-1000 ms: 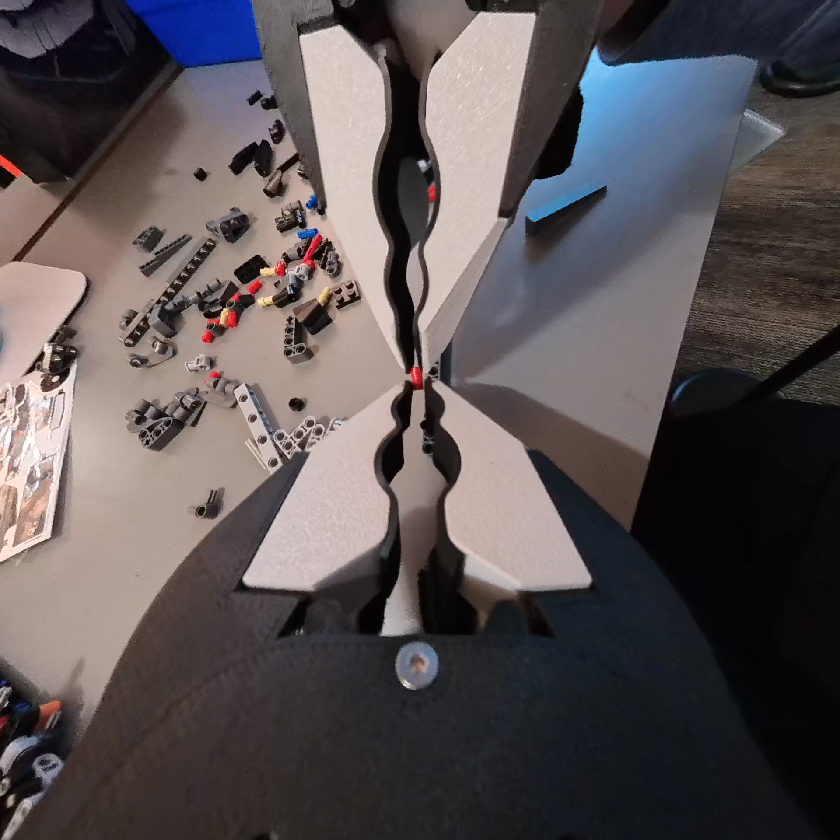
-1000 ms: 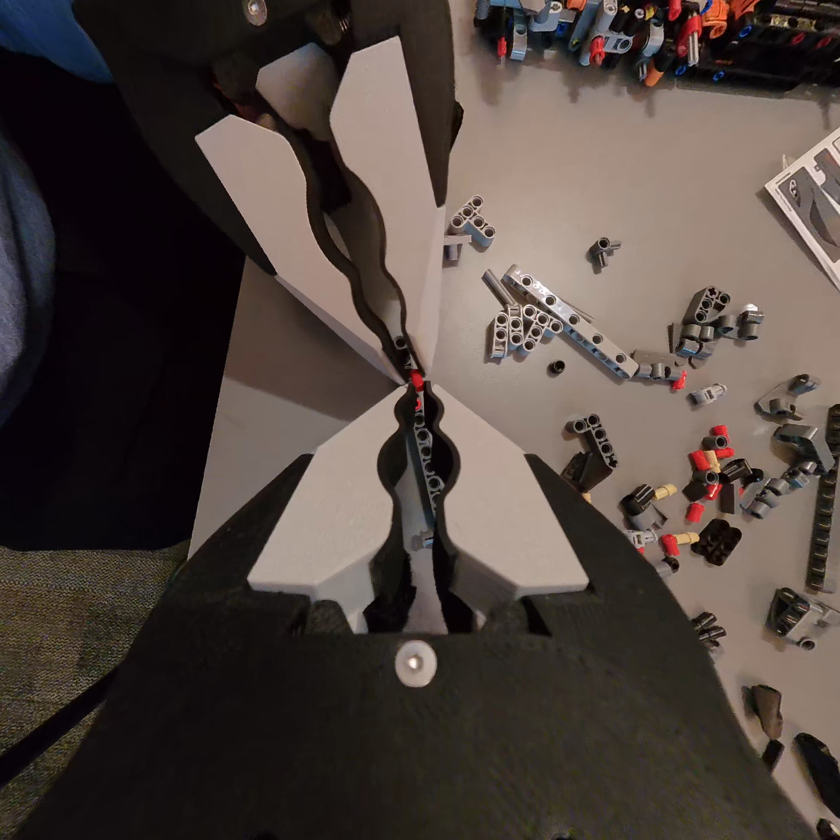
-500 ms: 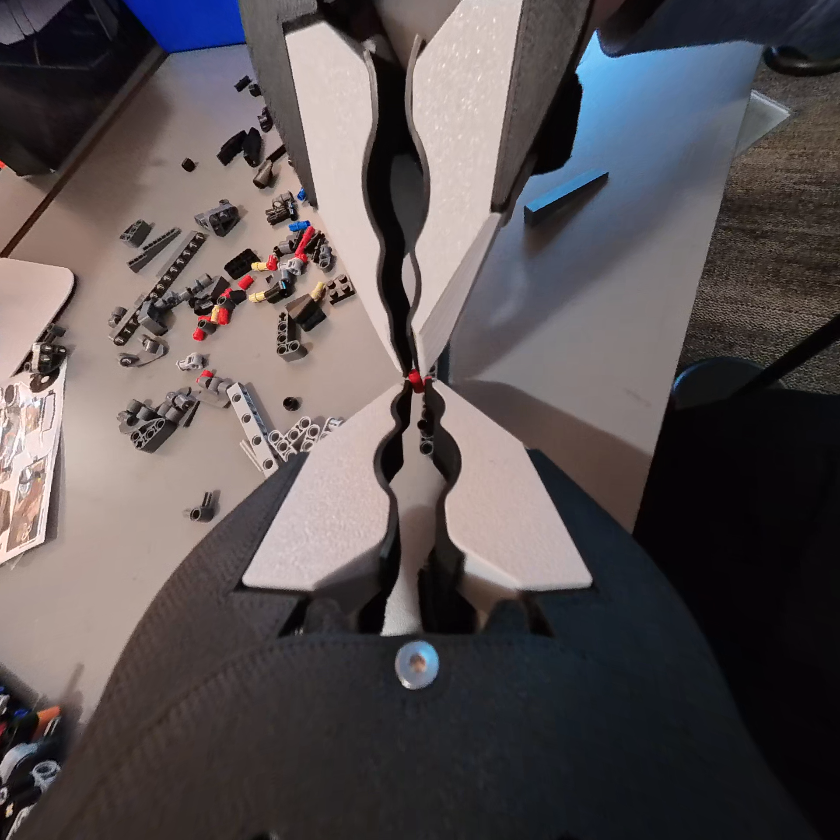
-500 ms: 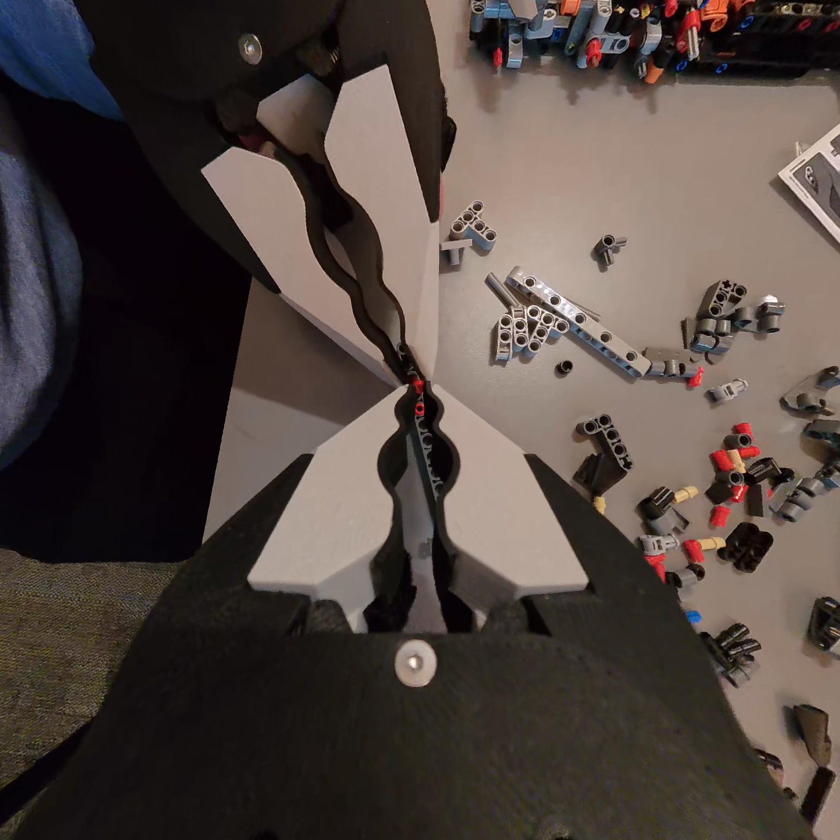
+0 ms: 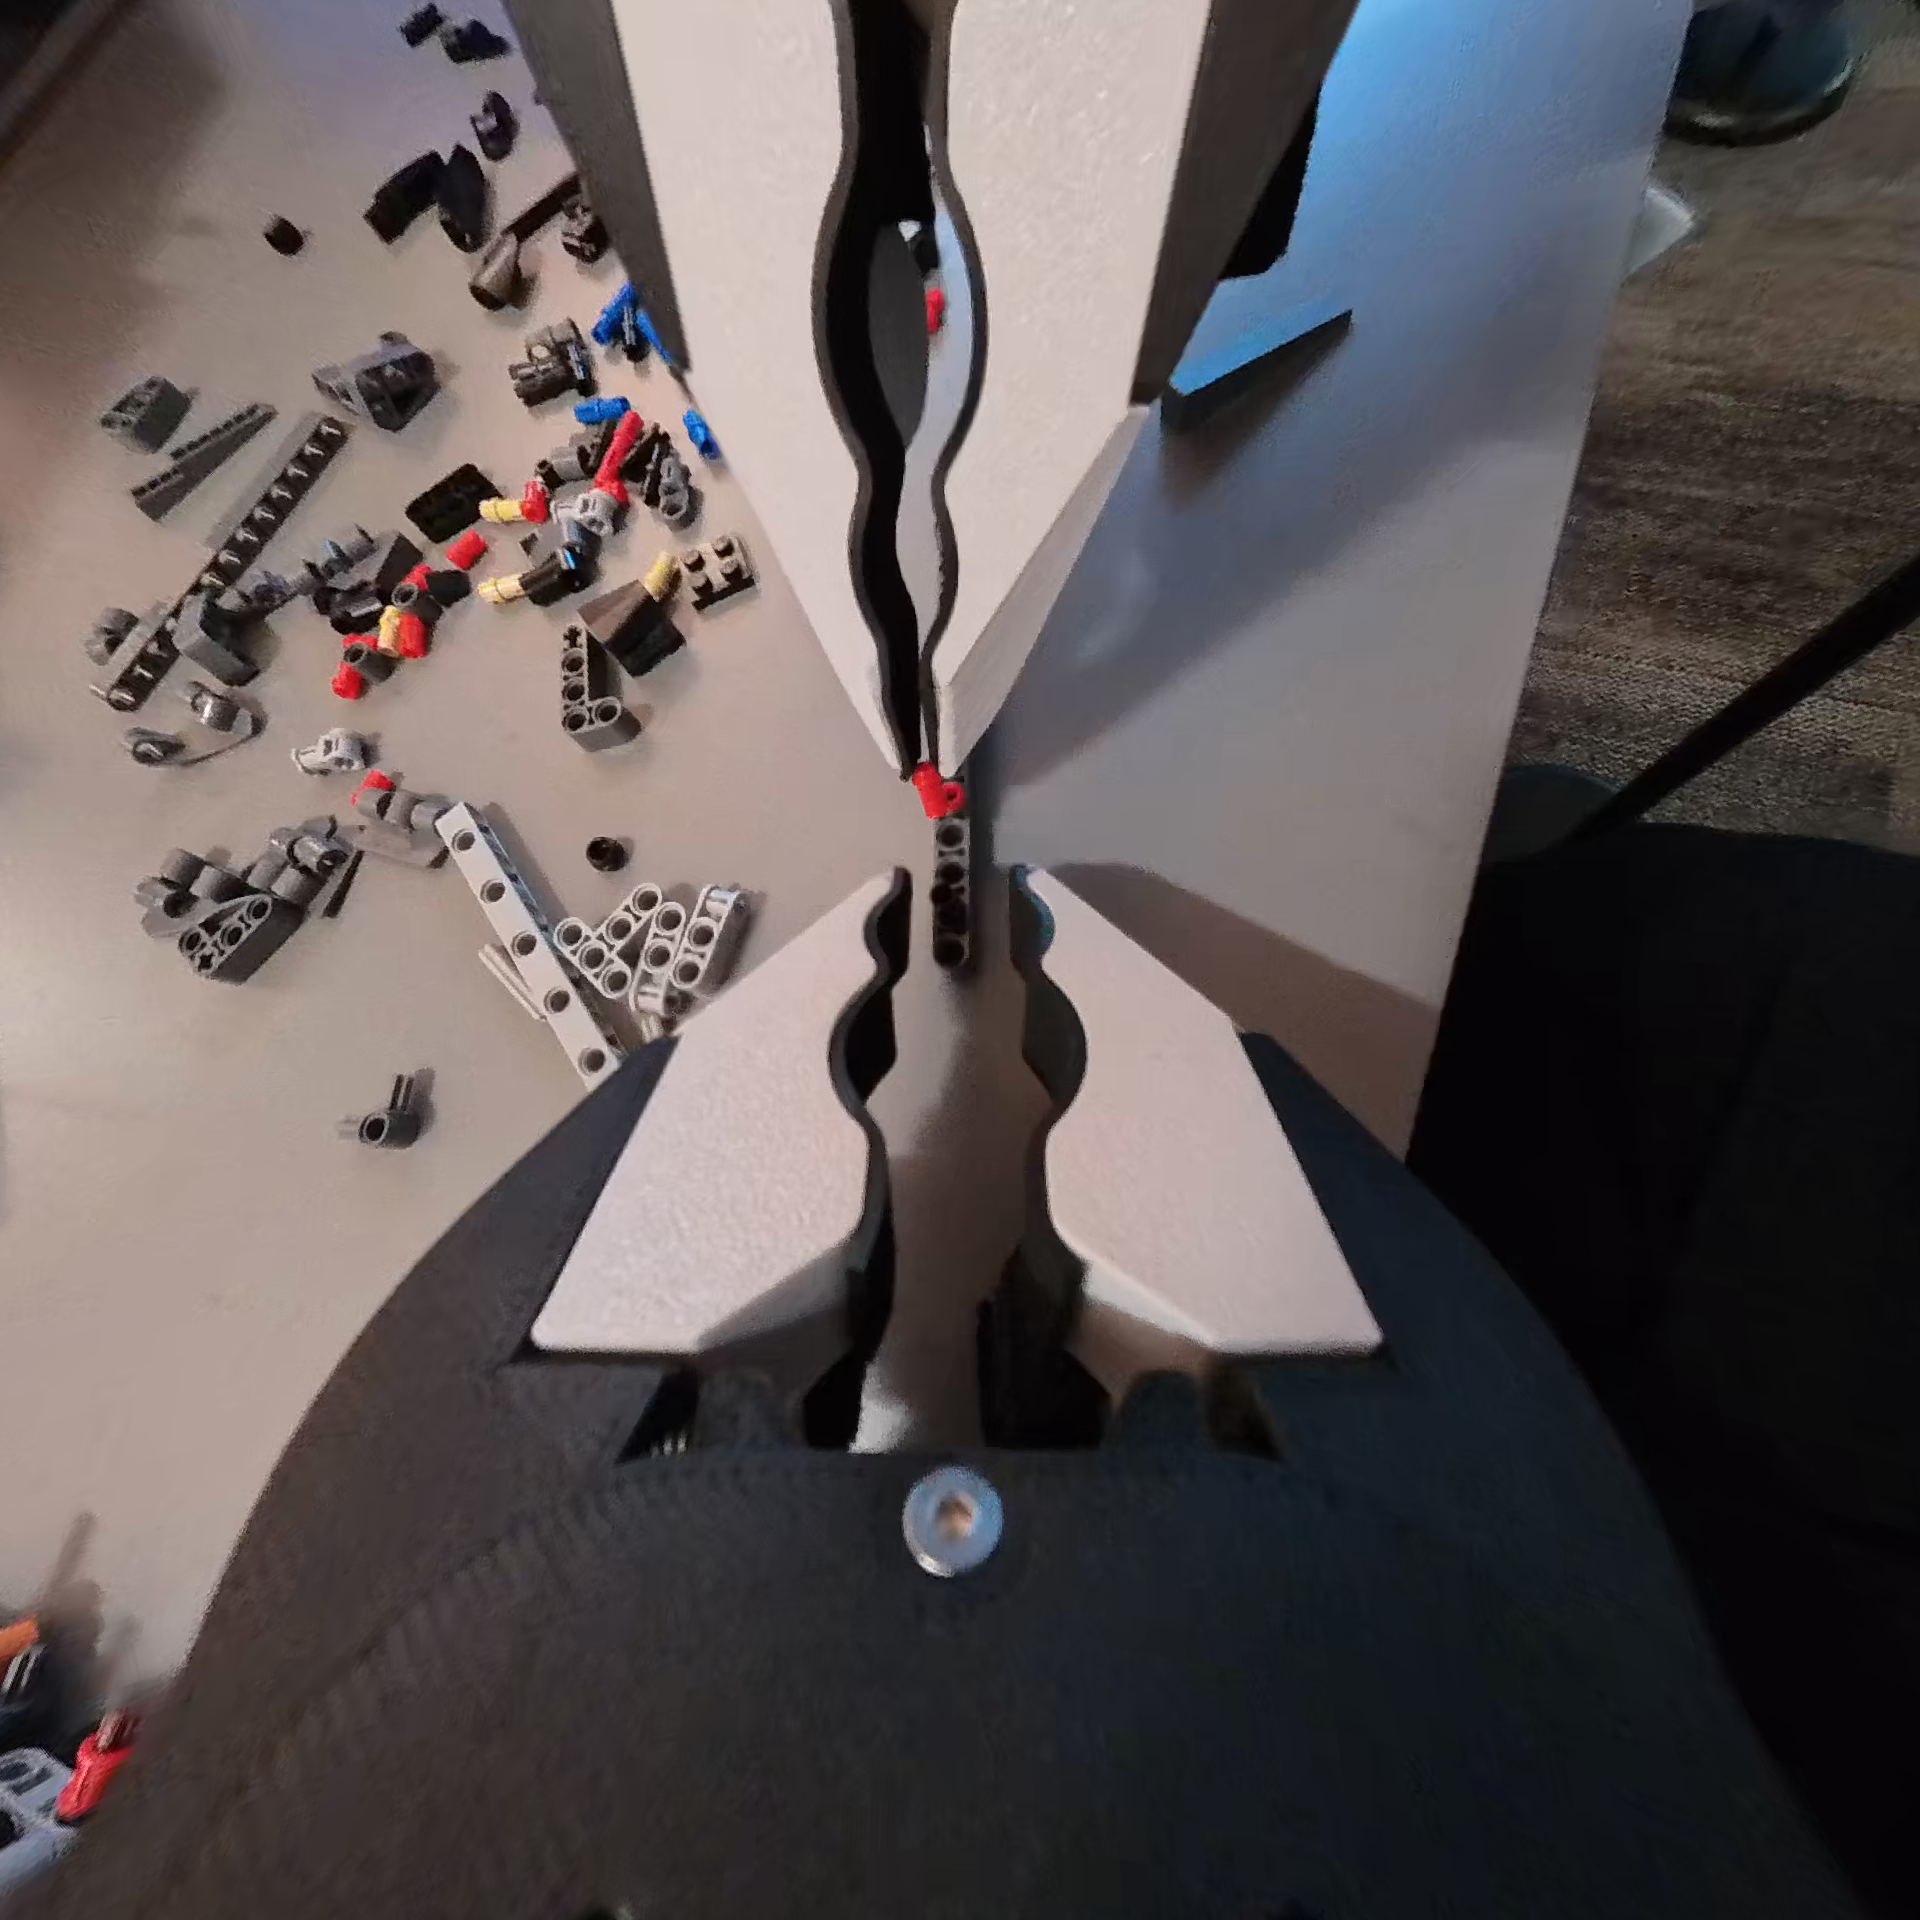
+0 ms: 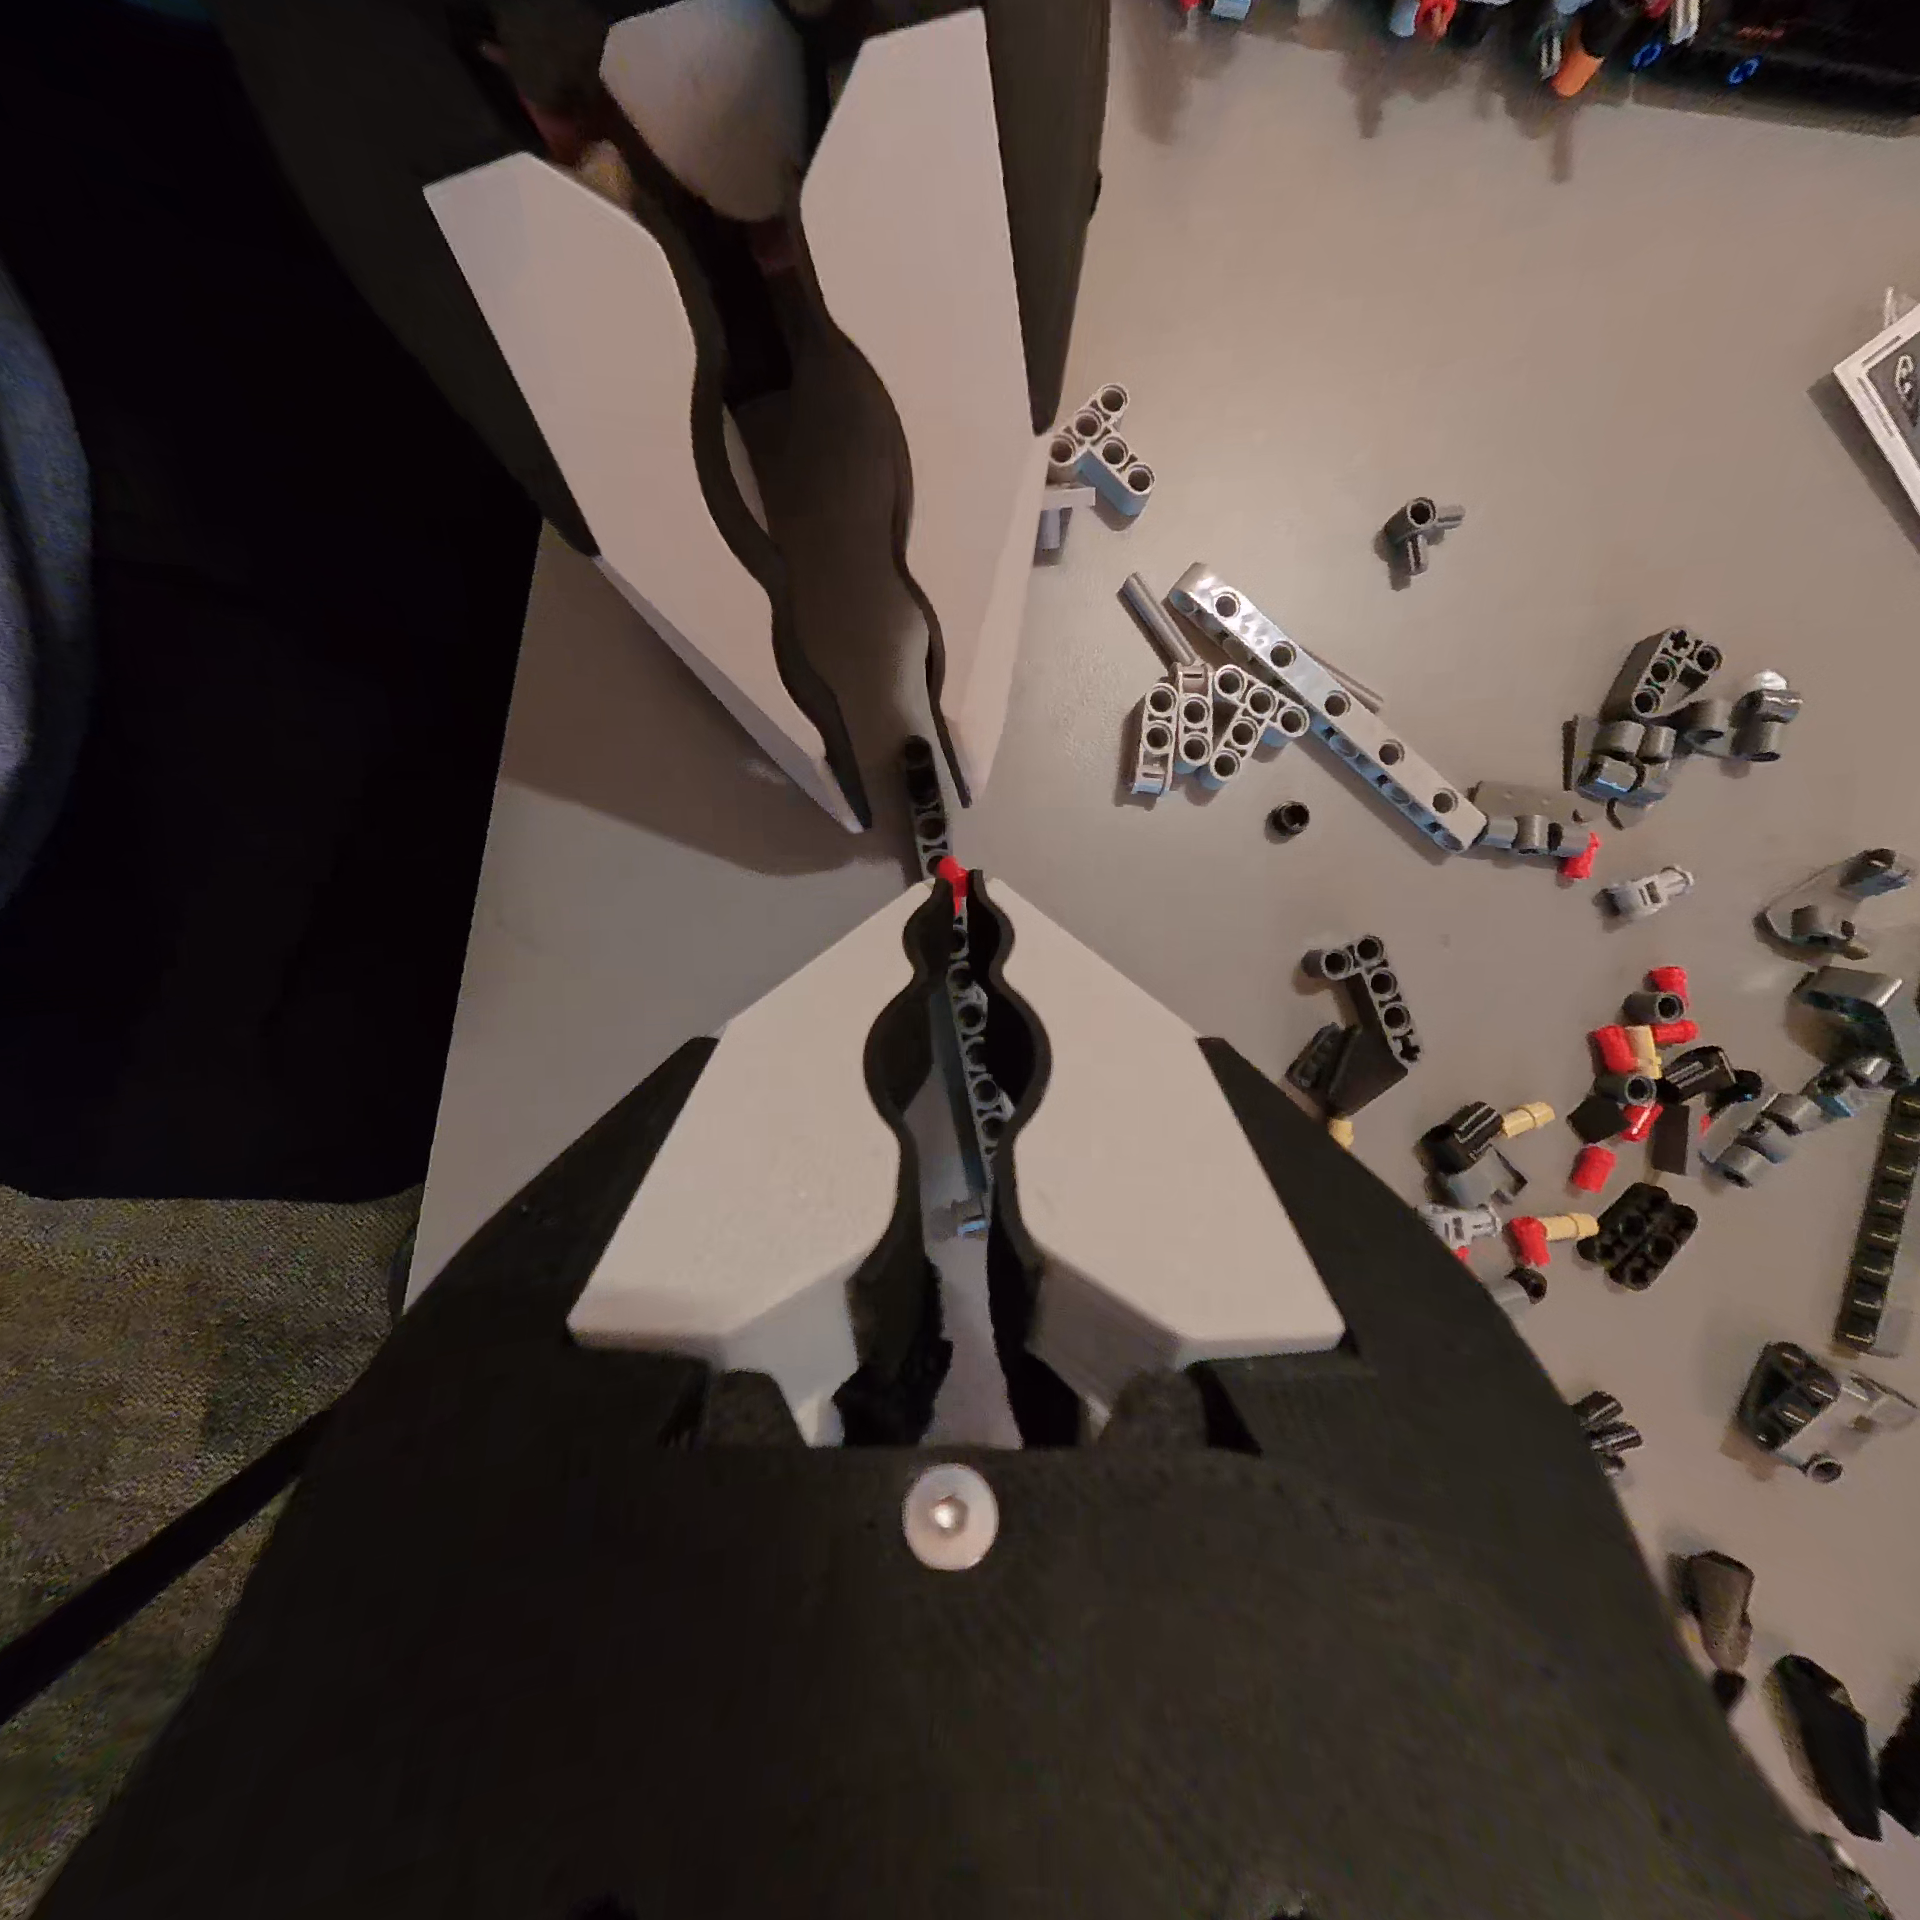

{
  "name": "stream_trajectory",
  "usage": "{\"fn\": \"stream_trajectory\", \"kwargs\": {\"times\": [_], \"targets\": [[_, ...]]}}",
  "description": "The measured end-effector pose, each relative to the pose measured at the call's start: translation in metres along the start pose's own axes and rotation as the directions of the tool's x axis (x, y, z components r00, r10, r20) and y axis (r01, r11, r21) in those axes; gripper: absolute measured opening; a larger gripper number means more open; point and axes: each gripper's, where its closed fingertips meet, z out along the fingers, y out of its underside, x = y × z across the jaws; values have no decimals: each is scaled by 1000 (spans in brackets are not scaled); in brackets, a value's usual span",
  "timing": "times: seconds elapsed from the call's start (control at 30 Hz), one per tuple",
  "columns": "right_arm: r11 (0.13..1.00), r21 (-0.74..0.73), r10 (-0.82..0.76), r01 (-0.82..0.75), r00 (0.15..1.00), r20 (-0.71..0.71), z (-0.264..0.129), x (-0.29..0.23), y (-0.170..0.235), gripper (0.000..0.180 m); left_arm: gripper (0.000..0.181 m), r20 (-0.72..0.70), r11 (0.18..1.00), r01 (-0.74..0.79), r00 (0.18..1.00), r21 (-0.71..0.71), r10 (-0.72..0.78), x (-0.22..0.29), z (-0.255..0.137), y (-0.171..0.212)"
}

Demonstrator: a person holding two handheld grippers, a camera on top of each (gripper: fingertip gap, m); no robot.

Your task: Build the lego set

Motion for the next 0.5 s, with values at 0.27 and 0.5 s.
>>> {"fn": "stream_trajectory", "kwargs": {"times": [0.27,0.5], "targets": [[999,-36,-15,15,1000,-20,-3,4,2,0,13,8,999,2,1000,-34,-2,-2,2,5],[1000,-16,24,-25,999,-39,-15,5,11,0,13,0,999,3,1000,-54,-3,-1,4,8]]}}
